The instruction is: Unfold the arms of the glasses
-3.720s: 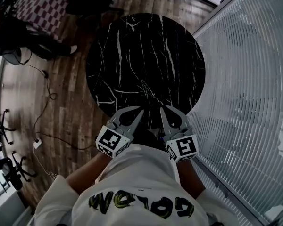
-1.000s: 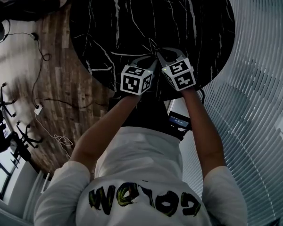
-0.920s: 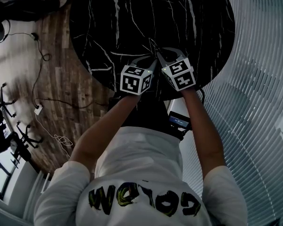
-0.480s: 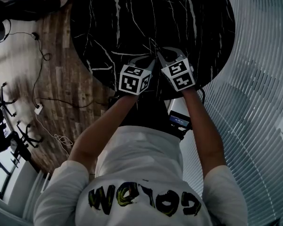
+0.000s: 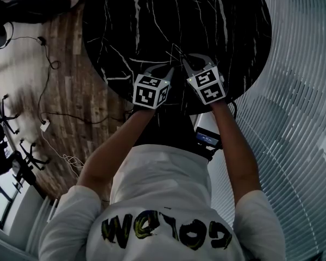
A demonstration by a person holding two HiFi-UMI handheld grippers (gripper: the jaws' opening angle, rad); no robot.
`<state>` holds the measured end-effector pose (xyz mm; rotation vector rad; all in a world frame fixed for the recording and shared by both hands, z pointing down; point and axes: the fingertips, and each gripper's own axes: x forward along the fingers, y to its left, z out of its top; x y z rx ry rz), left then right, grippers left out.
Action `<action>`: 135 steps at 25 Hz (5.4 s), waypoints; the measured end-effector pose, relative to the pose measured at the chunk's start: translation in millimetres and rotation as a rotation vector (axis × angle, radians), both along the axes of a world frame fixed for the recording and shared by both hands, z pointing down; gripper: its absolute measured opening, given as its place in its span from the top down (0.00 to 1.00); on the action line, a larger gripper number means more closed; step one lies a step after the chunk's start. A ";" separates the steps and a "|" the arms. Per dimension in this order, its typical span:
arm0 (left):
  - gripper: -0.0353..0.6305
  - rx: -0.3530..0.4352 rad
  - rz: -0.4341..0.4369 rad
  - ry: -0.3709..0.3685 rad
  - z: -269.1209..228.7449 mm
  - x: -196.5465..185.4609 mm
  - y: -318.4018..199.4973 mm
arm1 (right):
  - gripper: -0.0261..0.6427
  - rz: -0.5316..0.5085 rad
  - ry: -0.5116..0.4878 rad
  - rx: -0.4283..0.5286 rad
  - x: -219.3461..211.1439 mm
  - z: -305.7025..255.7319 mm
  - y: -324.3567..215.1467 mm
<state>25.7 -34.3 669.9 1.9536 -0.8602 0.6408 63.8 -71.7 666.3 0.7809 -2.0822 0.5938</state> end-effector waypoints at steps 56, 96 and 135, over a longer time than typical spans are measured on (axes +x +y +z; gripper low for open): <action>0.89 0.097 0.125 -0.157 3.0 -55.1 -15.7 | 0.91 -0.065 0.056 0.049 -3.3 -6.5 1.7; 0.93 0.686 1.198 -0.700 12.3 19.1 -2.0 | 0.93 -0.046 0.058 0.043 -5.8 -6.5 5.5; 0.94 0.626 1.055 -0.695 7.5 15.9 31.8 | 0.94 0.005 0.050 0.041 0.7 -6.5 1.2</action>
